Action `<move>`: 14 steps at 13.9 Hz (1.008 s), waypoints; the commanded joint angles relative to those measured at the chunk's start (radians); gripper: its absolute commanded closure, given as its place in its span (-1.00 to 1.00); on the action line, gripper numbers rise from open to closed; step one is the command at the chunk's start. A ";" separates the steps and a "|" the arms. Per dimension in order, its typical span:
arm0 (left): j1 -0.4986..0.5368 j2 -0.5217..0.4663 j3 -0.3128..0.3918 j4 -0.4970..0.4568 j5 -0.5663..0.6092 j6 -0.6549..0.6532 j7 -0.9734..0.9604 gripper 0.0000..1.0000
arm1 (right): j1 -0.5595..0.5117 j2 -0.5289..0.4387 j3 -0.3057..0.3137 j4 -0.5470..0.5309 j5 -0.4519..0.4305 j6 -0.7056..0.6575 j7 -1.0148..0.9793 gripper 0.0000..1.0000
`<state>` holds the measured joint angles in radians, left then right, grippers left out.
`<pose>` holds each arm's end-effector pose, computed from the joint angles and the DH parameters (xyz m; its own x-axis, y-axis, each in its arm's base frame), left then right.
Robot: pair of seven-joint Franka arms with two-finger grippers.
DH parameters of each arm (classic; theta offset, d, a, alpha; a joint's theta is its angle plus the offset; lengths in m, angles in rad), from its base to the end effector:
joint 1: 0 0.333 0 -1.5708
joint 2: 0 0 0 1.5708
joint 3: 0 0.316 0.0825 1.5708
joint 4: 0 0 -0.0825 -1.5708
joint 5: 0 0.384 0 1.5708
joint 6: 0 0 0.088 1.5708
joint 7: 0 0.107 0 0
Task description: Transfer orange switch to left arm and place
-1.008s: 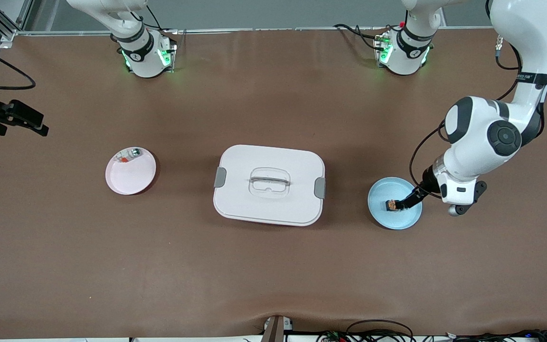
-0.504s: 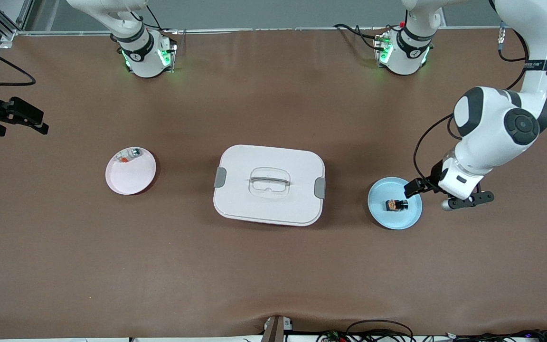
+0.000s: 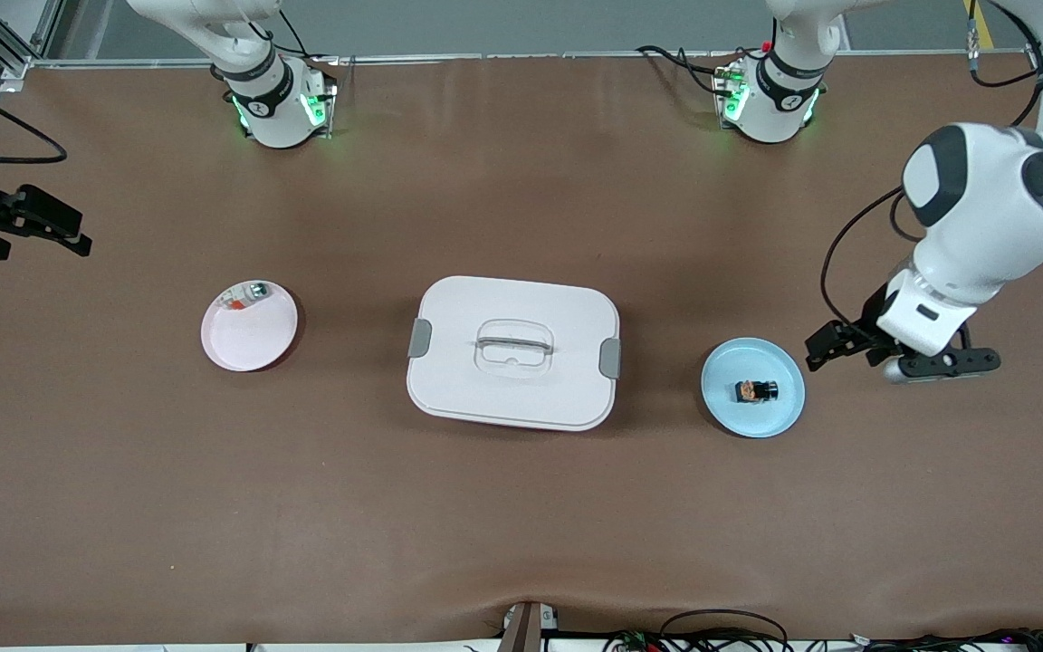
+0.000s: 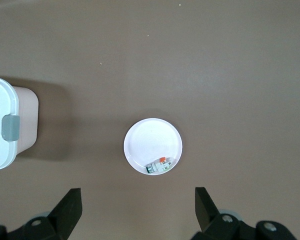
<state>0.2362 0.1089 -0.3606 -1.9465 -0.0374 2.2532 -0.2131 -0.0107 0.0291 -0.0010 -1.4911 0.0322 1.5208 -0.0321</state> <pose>0.5970 -0.0700 0.4488 0.9755 0.1233 0.1822 0.1039 -0.9882 0.1126 0.5591 -0.0029 0.6414 0.9998 0.0220 0.0017 0.0220 -0.9992 -0.0321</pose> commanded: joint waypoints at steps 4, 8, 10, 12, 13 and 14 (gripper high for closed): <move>0.026 -0.109 0.009 0.185 0.002 -0.378 0.030 -1.00 | -0.009 -0.017 0.007 -0.004 0.000 -0.001 -0.008 -1.00; 0.045 -0.149 0.008 0.221 0.008 -0.460 0.092 -1.00 | -0.009 -0.017 0.007 -0.004 0.000 -0.001 -0.009 -1.00; 0.045 -0.170 0.008 0.224 0.008 -0.480 0.095 -1.00 | -0.008 -0.017 0.009 -0.004 0.000 -0.002 -0.012 -1.00; 0.045 -0.176 0.008 0.233 0.008 -0.481 0.095 -1.00 | -0.008 -0.017 0.009 -0.003 0.000 -0.002 -0.012 -1.00; 0.045 -0.176 0.008 0.233 0.008 -0.483 0.095 -1.00 | -0.008 -0.017 0.009 0.002 0.000 -0.002 -0.009 -1.00; 0.045 -0.175 0.008 0.235 0.007 -0.483 0.095 -1.00 | -0.008 -0.017 0.009 0.003 0.000 -0.002 -0.008 -1.00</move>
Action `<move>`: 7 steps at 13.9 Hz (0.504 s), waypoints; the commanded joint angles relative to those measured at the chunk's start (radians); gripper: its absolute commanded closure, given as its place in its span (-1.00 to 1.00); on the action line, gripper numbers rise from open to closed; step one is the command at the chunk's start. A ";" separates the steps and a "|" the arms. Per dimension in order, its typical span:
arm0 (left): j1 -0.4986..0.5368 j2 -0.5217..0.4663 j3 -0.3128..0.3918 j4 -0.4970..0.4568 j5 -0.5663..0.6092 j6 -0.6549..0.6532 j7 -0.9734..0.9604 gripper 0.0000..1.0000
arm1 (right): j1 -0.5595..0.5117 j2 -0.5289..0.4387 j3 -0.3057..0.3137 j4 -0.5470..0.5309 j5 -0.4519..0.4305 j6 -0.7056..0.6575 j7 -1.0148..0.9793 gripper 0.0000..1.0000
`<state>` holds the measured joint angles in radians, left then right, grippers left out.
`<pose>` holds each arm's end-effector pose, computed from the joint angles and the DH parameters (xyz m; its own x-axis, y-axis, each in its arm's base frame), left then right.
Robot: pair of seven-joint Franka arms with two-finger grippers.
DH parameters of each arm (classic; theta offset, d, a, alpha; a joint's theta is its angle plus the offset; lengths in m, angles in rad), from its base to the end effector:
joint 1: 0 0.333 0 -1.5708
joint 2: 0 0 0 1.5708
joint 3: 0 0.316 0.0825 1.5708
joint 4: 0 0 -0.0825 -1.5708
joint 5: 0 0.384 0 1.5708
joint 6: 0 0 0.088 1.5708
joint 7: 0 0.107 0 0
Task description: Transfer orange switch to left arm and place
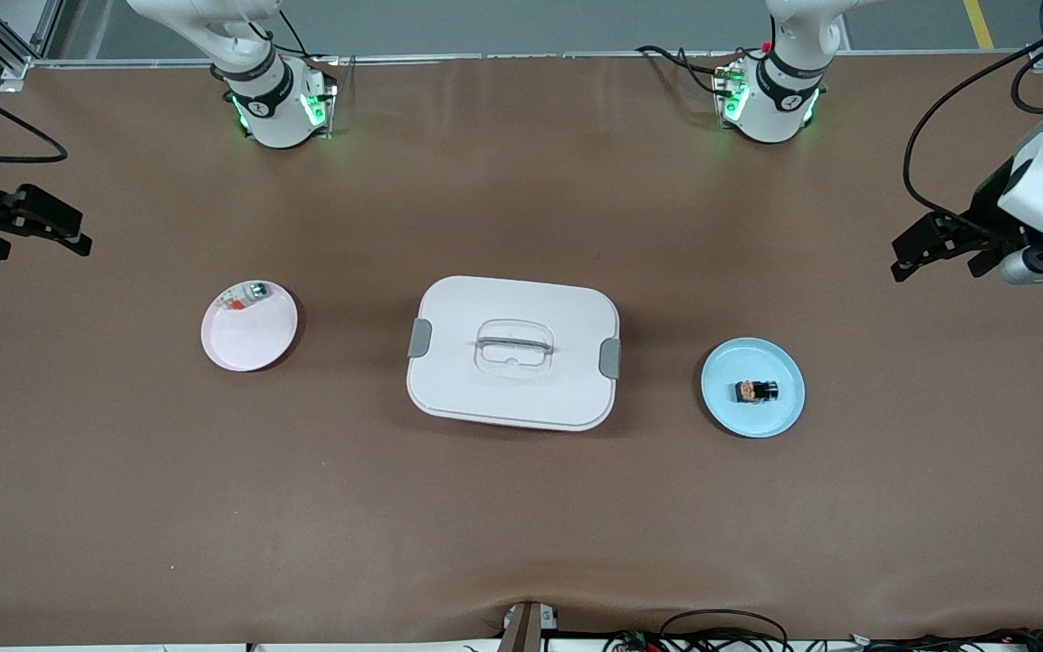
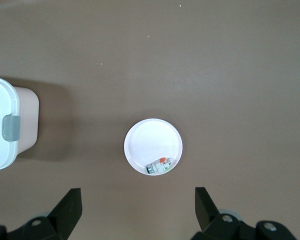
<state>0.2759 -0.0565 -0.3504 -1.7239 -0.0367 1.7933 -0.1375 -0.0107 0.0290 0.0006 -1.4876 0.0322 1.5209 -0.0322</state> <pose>0.5542 -0.0494 0.6012 0.9905 0.0697 0.1187 0.0661 -0.9972 0.0337 0.5591 -0.0021 0.6431 0.9997 0.0237 0.0054 0.0238 -0.9992 -0.0320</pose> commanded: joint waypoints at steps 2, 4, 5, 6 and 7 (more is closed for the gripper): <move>0.005 -0.009 -0.002 0.015 0.002 -0.023 0.018 -1.00 | -0.008 -0.017 0.007 0.012 0.000 -0.002 -0.008 -1.00; 0.005 -0.009 -0.002 0.018 -0.002 -0.023 0.019 -1.00 | -0.008 -0.017 0.007 0.015 0.000 -0.004 -0.009 -1.00; 0.002 -0.009 -0.001 0.018 -0.002 -0.023 0.019 -1.00 | -0.006 -0.017 0.009 0.018 0.002 -0.004 -0.009 -1.00; -0.009 -0.006 0.008 0.018 -0.002 -0.023 0.019 -1.00 | -0.005 -0.017 0.010 0.018 0.000 -0.004 -0.009 -1.00; -0.029 -0.002 0.021 0.018 -0.003 -0.023 0.018 -1.00 | -0.005 -0.018 0.010 0.018 0.000 -0.013 -0.009 -1.00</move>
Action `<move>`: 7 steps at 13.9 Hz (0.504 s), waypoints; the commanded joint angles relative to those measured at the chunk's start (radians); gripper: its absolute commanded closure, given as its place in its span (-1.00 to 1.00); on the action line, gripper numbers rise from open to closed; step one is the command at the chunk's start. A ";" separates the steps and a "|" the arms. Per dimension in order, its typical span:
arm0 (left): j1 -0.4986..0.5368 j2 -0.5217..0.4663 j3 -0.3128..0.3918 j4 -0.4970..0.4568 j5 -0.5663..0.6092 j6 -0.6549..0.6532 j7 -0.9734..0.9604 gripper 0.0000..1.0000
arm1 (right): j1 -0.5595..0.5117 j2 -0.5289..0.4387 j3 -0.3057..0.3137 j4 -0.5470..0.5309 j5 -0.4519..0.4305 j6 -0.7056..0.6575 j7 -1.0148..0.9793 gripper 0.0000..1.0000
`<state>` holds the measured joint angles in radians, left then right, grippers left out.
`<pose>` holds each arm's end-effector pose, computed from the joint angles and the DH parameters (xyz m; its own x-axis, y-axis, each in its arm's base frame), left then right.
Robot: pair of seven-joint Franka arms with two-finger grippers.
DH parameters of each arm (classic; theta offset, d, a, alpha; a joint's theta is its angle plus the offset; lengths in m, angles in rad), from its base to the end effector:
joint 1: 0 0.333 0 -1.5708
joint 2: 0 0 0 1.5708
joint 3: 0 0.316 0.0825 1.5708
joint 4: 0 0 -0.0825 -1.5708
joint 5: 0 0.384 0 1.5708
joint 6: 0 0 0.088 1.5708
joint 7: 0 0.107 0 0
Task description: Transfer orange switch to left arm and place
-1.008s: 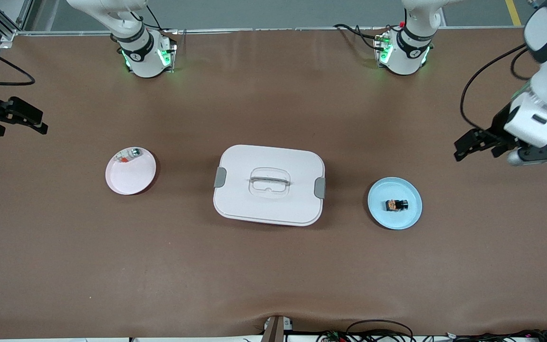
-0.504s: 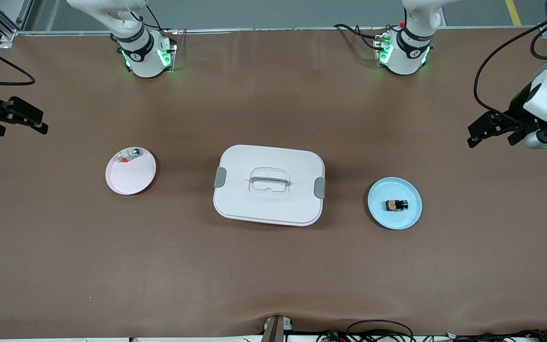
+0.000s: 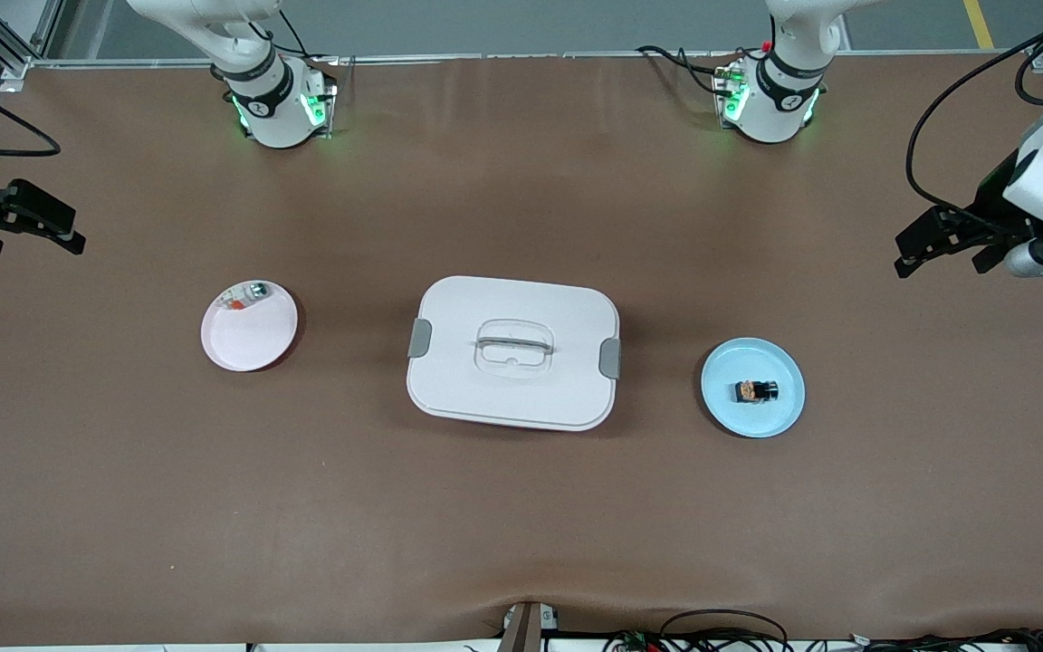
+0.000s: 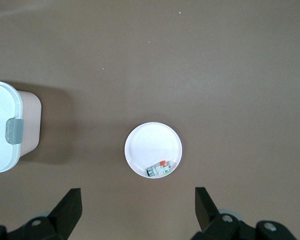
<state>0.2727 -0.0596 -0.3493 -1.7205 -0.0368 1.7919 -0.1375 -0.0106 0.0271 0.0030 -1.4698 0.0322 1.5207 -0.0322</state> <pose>0.5533 -0.0508 0.6043 0.9900 0.0675 0.1236 0.0638 -0.9974 0.0335 0.5584 -0.0007 0.6525 0.9993 0.0262 0.0248 0.0270 -0.9991 -0.0314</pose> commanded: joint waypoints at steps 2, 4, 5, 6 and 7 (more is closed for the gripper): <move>-0.108 0.001 0.100 0.012 0.000 -0.022 0.018 -1.00 | -0.009 -0.016 0.002 0.002 0.002 -0.063 -0.011 -1.00; -0.180 0.003 0.171 0.012 0.000 -0.022 0.018 -1.00 | -0.009 -0.016 0.003 0.002 0.002 -0.068 -0.011 -1.00; -0.188 0.003 0.174 0.010 0.000 -0.022 0.018 -1.00 | -0.009 -0.016 0.003 0.002 0.003 -0.070 -0.012 -1.00; -0.190 0.004 0.176 0.009 0.000 -0.023 0.013 -1.00 | -0.011 -0.016 0.002 0.002 0.003 -0.071 -0.011 -1.00; -0.197 0.006 0.176 0.009 0.000 -0.023 0.010 -1.00 | -0.011 -0.016 0.002 0.002 0.003 -0.071 -0.008 -1.00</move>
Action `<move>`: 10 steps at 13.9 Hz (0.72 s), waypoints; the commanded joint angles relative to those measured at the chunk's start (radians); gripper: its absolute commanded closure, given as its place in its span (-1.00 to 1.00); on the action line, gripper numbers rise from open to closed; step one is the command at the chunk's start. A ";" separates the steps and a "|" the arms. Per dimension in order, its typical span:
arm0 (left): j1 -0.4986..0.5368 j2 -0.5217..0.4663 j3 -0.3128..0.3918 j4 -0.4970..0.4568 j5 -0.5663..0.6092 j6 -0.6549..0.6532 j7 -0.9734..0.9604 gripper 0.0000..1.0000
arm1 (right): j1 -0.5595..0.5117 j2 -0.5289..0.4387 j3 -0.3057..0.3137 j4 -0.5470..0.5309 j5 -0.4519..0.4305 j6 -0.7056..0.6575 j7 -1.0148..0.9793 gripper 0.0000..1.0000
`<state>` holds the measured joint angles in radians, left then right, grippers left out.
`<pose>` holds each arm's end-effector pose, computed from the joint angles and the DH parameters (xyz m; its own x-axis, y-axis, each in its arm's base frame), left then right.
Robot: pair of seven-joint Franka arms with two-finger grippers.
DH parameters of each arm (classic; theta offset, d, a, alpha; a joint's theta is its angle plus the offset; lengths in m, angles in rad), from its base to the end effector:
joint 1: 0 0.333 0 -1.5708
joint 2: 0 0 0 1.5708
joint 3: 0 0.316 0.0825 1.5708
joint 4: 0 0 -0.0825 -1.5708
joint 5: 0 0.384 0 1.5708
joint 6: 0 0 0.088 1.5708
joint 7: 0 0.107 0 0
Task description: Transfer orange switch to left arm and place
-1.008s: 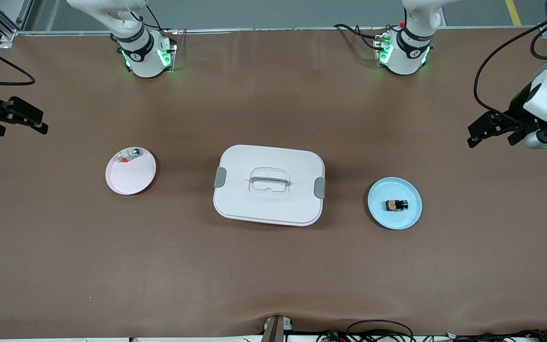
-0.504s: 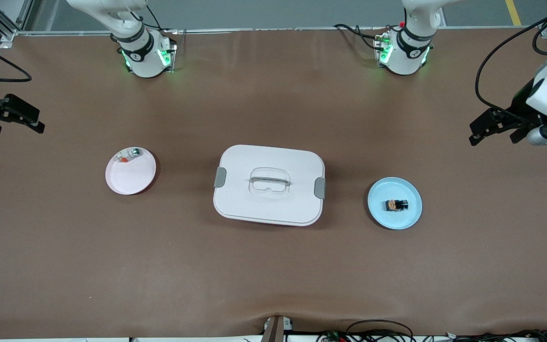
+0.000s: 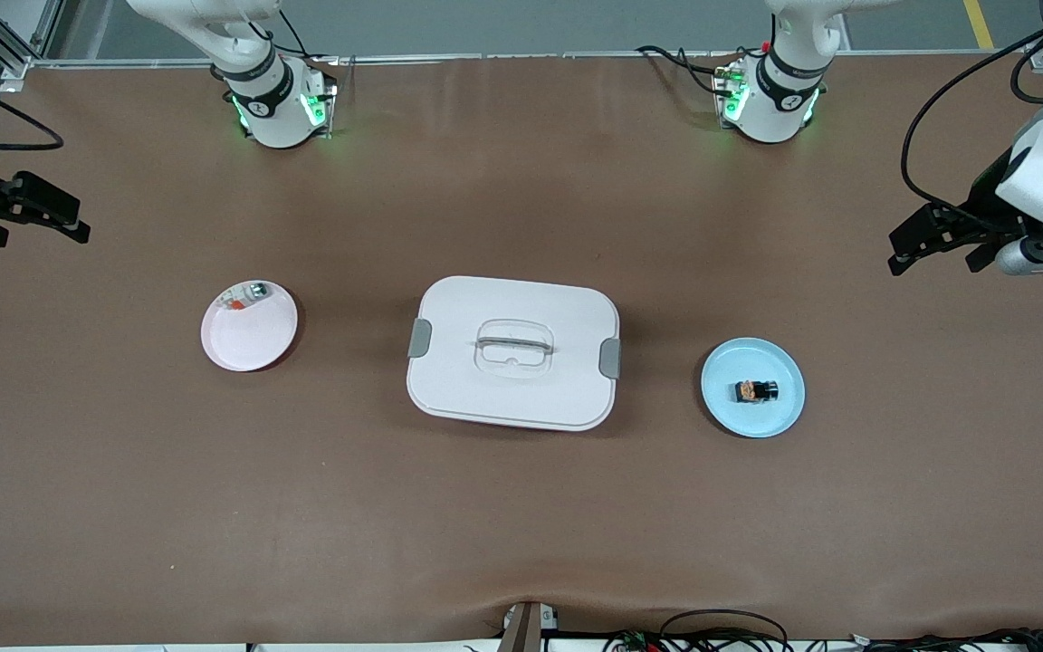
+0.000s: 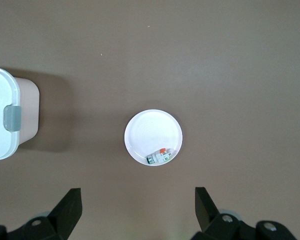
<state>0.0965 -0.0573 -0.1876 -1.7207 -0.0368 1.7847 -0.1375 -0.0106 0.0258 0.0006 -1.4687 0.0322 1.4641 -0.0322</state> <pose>0.5520 -0.0563 0.6037 0.9919 0.0538 0.1153 0.0492 -0.9979 0.0421 0.5519 -0.0018 0.6487 0.9992 0.0256 -0.0293 0.0246 -0.9991 -0.0331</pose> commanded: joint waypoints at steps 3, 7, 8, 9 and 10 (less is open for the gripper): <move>-0.055 0.004 0.037 0.009 0.000 -0.016 0.000 -1.00 | -0.011 -0.015 0.004 0.001 0.002 -0.028 -0.006 -1.00; -0.096 0.007 0.069 0.007 0.003 -0.016 -0.005 -1.00 | -0.011 -0.014 0.003 0.001 0.002 -0.028 -0.006 -1.00; -0.110 0.007 0.092 0.007 0.005 -0.016 -0.004 -1.00 | -0.012 -0.015 0.003 -0.001 -0.001 -0.027 -0.008 -1.00; -0.124 0.007 0.102 0.006 0.005 -0.016 -0.002 -1.00 | -0.012 -0.014 0.001 0.001 -0.005 -0.027 -0.008 -1.00; -0.126 0.007 0.106 0.006 0.005 -0.016 -0.002 -1.00 | -0.014 -0.014 -0.001 -0.001 -0.006 -0.022 -0.008 -1.00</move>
<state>-0.0042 -0.0505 -0.1089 -1.7217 -0.0368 1.7830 -0.1405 -0.0108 0.0257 -0.0029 -1.4687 0.0310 1.4478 -0.0322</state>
